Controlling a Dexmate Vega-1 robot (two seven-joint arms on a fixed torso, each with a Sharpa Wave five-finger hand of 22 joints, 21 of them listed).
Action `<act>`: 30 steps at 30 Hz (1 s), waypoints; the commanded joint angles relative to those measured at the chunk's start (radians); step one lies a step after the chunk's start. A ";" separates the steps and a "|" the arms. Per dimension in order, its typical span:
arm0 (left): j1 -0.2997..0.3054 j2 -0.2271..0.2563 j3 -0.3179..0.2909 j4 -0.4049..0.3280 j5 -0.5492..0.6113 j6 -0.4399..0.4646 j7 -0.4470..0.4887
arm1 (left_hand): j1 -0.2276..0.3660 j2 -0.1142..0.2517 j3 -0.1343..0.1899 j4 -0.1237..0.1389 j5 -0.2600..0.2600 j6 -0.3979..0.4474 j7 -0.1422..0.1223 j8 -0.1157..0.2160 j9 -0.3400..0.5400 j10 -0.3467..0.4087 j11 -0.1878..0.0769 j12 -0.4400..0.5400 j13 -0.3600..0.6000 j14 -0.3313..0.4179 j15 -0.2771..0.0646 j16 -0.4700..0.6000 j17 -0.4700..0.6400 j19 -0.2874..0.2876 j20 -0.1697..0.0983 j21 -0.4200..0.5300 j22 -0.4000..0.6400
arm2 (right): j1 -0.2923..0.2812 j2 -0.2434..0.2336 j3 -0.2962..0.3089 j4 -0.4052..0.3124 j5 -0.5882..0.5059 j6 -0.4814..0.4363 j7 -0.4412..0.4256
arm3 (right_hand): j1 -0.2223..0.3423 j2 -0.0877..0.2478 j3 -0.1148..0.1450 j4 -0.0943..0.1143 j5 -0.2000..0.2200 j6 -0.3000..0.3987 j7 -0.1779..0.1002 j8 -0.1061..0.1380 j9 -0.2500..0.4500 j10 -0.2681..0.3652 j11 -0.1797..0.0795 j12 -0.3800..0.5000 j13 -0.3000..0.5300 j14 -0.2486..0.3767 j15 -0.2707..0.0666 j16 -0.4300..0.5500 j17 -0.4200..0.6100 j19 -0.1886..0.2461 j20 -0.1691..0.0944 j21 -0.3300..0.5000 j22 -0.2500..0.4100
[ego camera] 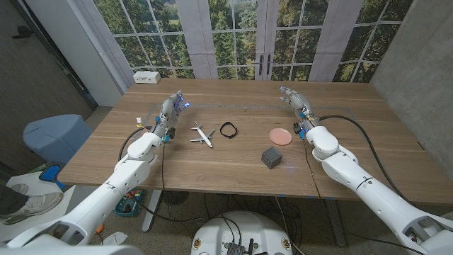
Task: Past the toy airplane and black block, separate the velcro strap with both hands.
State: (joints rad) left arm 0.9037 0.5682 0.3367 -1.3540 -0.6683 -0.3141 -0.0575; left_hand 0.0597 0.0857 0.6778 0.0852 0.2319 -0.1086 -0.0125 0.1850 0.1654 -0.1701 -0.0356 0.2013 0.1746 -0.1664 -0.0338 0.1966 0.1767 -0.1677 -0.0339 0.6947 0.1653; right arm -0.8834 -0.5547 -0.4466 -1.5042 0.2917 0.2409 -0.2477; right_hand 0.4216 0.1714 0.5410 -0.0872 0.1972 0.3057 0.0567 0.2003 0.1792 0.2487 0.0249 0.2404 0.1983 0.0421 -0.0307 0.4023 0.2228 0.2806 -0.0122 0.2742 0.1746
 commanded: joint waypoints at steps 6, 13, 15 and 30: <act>-0.018 -0.003 0.013 0.016 0.015 0.003 -0.009 | -0.006 0.060 0.006 -0.006 0.003 0.012 0.003 0.005 0.005 -0.041 -0.002 0.006 0.001 -0.043 -0.003 0.007 0.003 -0.027 0.004 -0.008 0.003 | -0.004 -0.041 -0.044 -0.131 -0.216 -0.125 -0.115 | 0.029 -0.004 0.008 -0.027 0.009 0.018 -0.008 0.007 0.005 0.019 -0.008 0.005 0.003 0.023 -0.012 0.001 0.002 0.009 0.019 -0.004 0.007; -0.022 -0.005 0.016 0.017 0.018 0.002 -0.008 | -0.007 0.059 0.006 -0.006 0.003 0.014 0.003 0.003 0.005 -0.041 -0.002 0.004 0.001 -0.042 -0.002 0.006 0.003 -0.024 0.006 -0.011 0.003 | -0.005 -0.051 -0.061 -0.166 -0.284 -0.174 -0.139 | 0.044 -0.004 0.010 -0.042 0.012 0.019 -0.020 0.006 0.006 0.021 -0.019 0.004 0.004 0.025 -0.018 -0.001 0.002 0.013 0.034 -0.003 0.009; -0.021 -0.006 0.016 0.016 0.019 0.002 -0.006 | -0.007 0.059 0.006 -0.006 0.003 0.014 0.003 0.003 0.005 -0.041 -0.002 0.004 0.001 -0.042 -0.002 0.005 0.003 -0.024 0.005 -0.012 0.003 | -0.005 -0.052 -0.066 -0.174 -0.302 -0.184 -0.146 | 0.045 -0.004 0.011 -0.044 0.013 0.019 -0.020 0.005 0.006 0.021 -0.021 0.004 0.004 0.025 -0.018 -0.001 0.003 0.014 0.034 -0.003 0.009; -0.015 -0.005 0.016 0.006 0.021 0.002 0.000 | -0.009 0.059 0.006 -0.006 0.003 0.014 0.004 0.000 0.005 -0.041 -0.002 0.001 0.001 -0.041 -0.003 0.003 0.004 -0.020 0.004 -0.019 0.003 | 0.007 -0.064 -0.101 -0.227 -0.395 -0.265 -0.142 | 0.056 -0.004 0.009 -0.053 0.014 0.025 -0.020 0.005 0.006 0.024 -0.019 0.002 0.005 0.024 -0.023 -0.003 0.005 0.013 0.019 -0.005 0.011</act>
State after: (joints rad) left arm 0.8853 0.5644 0.3516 -1.3414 -0.6500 -0.3107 -0.0635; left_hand 0.0569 0.0884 0.6819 0.0811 0.2319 -0.0962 -0.0106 0.1849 0.1653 -0.1700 -0.0356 0.2013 0.1745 -0.1663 -0.0338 0.1966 0.1769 -0.1677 -0.0338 0.6790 0.1651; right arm -0.8868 -0.6088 -0.5186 -1.6865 -0.0305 0.0346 -0.3843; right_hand 0.4703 0.1751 0.5480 -0.1327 0.2049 0.3250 0.0373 0.2003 0.1842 0.2717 0.0089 0.2401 0.1982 0.0593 -0.0374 0.4023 0.2258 0.2876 0.0159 0.2698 0.1843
